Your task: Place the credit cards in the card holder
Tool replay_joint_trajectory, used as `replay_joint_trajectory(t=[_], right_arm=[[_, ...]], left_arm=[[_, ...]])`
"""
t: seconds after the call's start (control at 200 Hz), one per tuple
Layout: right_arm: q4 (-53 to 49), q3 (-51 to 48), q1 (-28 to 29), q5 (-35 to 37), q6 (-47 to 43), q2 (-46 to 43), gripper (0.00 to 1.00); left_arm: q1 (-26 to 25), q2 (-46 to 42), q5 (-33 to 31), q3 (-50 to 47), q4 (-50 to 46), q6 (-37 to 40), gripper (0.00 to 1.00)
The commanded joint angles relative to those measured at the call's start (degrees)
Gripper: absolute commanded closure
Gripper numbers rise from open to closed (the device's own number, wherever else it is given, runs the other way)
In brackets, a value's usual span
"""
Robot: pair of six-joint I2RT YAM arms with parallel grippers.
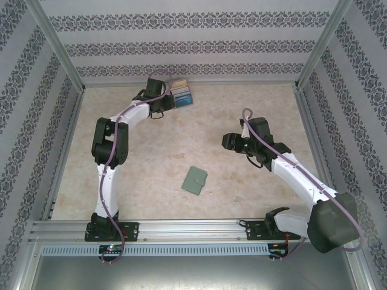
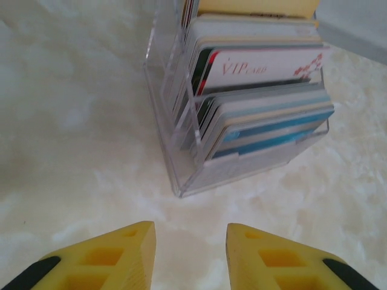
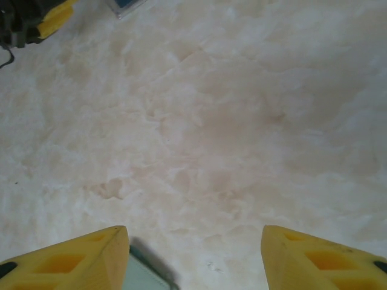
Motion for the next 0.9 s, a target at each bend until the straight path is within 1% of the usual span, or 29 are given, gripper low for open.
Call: replay_joint_trajectory(t=[0.0, 0.08, 0.18, 0.29, 0.365, 0.485, 0.58, 0.605, 0.664, 0.704, 0.759, 0.839, 0.894], right_arm=[[0.5, -1.3, -0.6, 2.0, -2.7, 0.3, 0.39], [0.8, -2.4, -0.7, 2.0, -3.7, 0.1, 0.4], [1.7, -5.2, -0.6, 3.2, -3.9, -1.2, 0.4], [3.9, -8.0, -0.8, 3.3, -3.0, -2.0, 0.4], [4.7, -8.4, -0.8, 2.2, -2.7, -2.0, 0.4], [10.4, -11.1, -0.7, -3.4, -2.4, -2.8, 0.41], [12.4, -12.4, -0.2, -3.8, -1.6, -3.4, 0.42], [12.6, -12.4, -0.1, -3.9, -1.5, -3.5, 0.42], [12.2, -12.0, 0.0, -4.0, -1.6, -3.3, 0.42], [11.7, -11.7, 0.1, -3.9, -1.5, -3.2, 0.42], [12.1, -11.4, 0.3, -4.4, -0.8, -3.2, 0.42], [12.4, -9.9, 0.4, -7.1, -1.3, -3.5, 0.41], [11.0, -8.2, 0.8, -7.4, -2.6, -4.0, 0.42]], left_arm=[[-0.9, 4.2, -5.1, 4.4, -0.9, -0.1, 0.64], [-1.2, 7.5, -7.2, 8.3, -2.4, -0.6, 0.64], [-1.3, 11.0, -6.9, 13.0, -2.9, -0.7, 0.65], [-1.6, 13.4, -8.8, 18.1, -7.4, 0.1, 0.65], [-1.6, 13.9, -9.9, 18.3, -7.8, -0.4, 0.65], [-1.7, 14.0, -10.1, 18.3, -7.9, 0.3, 0.66], [-1.7, 14.1, -11.4, 19.0, -9.0, 2.7, 0.66], [-1.6, 14.3, -11.9, 19.5, -9.5, 3.2, 0.67], [-1.5, 15.0, -12.5, 21.2, -11.0, 4.1, 0.8], [-1.5, 15.6, -12.7, 22.7, -12.2, 4.3, 0.83], [-1.5, 16.4, -13.0, 24.3, -13.5, 4.6, 0.82], [-1.5, 16.8, -13.0, 25.1, -13.4, 4.5, 0.72], [-1.5, 17.1, -12.1, 25.4, -13.1, 4.6, 0.7]])
